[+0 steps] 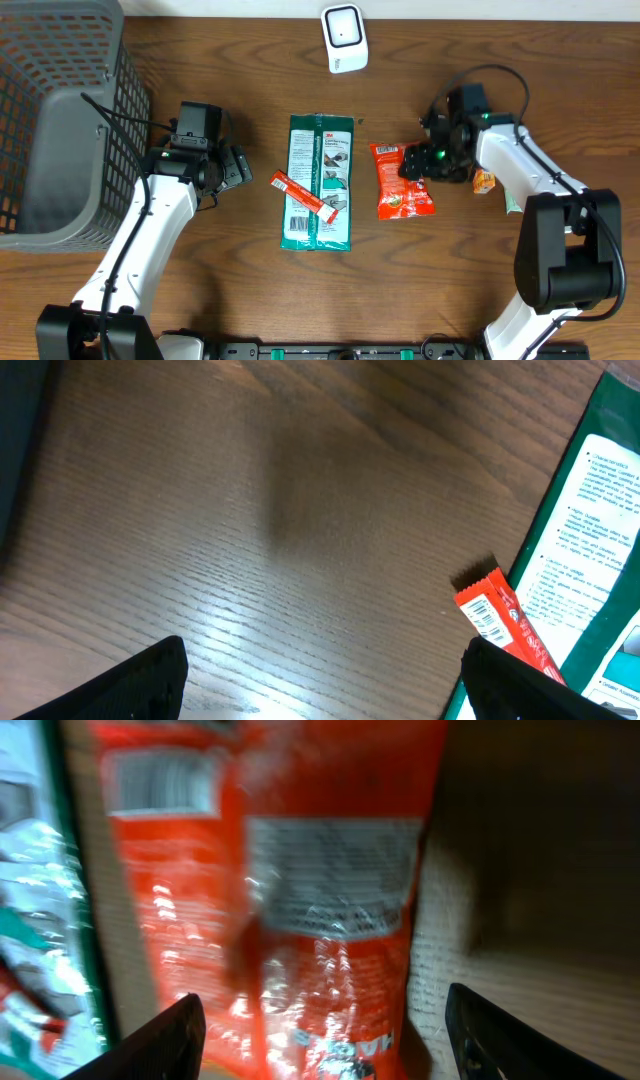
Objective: Scan the item barcode
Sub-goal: 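Move the right gripper left over the red snack packet, then grasp the red snack packet with the right gripper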
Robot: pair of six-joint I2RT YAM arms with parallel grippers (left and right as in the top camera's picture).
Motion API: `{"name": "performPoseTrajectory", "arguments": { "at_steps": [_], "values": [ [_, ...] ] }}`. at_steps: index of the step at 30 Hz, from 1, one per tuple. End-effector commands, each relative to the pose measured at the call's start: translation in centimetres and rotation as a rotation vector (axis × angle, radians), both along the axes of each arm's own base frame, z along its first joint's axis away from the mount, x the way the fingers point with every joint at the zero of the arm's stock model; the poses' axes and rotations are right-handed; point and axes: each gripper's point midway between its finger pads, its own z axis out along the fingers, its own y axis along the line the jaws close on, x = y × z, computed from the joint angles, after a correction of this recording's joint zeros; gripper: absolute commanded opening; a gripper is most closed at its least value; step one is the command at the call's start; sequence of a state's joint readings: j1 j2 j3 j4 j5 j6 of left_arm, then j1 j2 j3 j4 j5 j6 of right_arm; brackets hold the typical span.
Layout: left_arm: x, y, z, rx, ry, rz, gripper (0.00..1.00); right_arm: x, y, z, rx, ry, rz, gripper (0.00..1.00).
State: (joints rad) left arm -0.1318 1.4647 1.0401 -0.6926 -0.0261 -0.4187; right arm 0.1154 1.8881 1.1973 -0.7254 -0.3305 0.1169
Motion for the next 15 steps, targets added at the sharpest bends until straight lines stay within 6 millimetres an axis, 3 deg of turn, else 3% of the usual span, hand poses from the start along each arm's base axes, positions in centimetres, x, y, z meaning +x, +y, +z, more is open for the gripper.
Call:
{"name": "performPoseTrajectory", "arguments": {
  "at_steps": [1,5,10,15],
  "values": [
    [0.3,0.2,0.2,0.005,-0.006,0.011,0.88,-1.3,0.0,-1.8,0.021,0.054,-0.067,0.73],
    [0.3,0.2,0.2,0.005,-0.006,0.011,0.88,-2.0,0.0,-3.0,0.029,0.065,-0.107,0.70],
    [0.3,0.2,0.2,0.005,-0.006,0.011,0.88,-1.7,1.1,-2.9,0.096,0.043,-0.094,0.34],
    [0.3,0.2,0.2,0.005,-0.005,0.011,0.89,-0.9,0.9,-1.8,0.113,-0.001,-0.086,0.29]
  ]
}}
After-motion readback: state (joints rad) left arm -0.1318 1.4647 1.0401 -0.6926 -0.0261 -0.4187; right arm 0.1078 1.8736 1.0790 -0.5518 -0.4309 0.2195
